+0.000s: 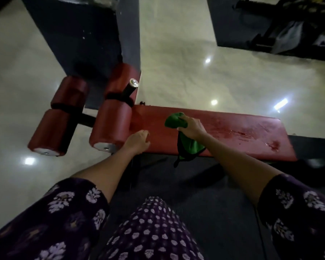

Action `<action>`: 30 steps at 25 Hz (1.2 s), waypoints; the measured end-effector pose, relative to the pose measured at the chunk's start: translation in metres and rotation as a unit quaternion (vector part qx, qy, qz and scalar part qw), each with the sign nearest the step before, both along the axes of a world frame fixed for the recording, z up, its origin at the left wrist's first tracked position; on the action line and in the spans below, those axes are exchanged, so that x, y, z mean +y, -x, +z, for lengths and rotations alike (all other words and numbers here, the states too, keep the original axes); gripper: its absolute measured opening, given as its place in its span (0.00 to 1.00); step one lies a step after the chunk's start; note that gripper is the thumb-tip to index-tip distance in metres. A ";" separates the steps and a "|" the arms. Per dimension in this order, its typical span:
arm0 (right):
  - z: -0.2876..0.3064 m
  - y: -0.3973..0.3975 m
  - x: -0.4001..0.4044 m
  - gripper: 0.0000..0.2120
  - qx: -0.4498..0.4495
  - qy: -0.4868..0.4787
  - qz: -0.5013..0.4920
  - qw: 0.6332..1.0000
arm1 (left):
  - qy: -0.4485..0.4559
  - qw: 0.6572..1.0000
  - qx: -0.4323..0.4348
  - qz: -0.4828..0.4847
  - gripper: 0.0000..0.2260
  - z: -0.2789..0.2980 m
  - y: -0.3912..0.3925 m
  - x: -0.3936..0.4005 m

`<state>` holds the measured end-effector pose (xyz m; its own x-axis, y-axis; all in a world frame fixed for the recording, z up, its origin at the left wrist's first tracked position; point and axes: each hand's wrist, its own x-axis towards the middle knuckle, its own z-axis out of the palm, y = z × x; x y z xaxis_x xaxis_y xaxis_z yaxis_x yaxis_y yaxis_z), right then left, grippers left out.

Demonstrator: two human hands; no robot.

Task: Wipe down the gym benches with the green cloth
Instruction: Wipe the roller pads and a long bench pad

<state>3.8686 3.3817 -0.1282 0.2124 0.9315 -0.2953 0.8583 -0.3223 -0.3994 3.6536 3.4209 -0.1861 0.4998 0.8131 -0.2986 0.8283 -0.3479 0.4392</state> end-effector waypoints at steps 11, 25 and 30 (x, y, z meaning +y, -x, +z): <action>-0.117 -0.009 0.066 0.28 -0.037 0.107 0.183 0.977 | 0.104 0.982 -0.053 0.145 0.11 -0.102 -0.014 -0.022; -0.328 0.038 0.127 0.24 -0.125 -0.082 0.308 0.940 | -0.120 0.846 -0.032 0.519 0.22 -0.314 -0.043 0.088; -0.347 -0.004 0.229 0.25 -0.151 -0.113 0.280 0.941 | -0.188 0.828 -0.012 0.528 0.25 -0.345 -0.049 0.090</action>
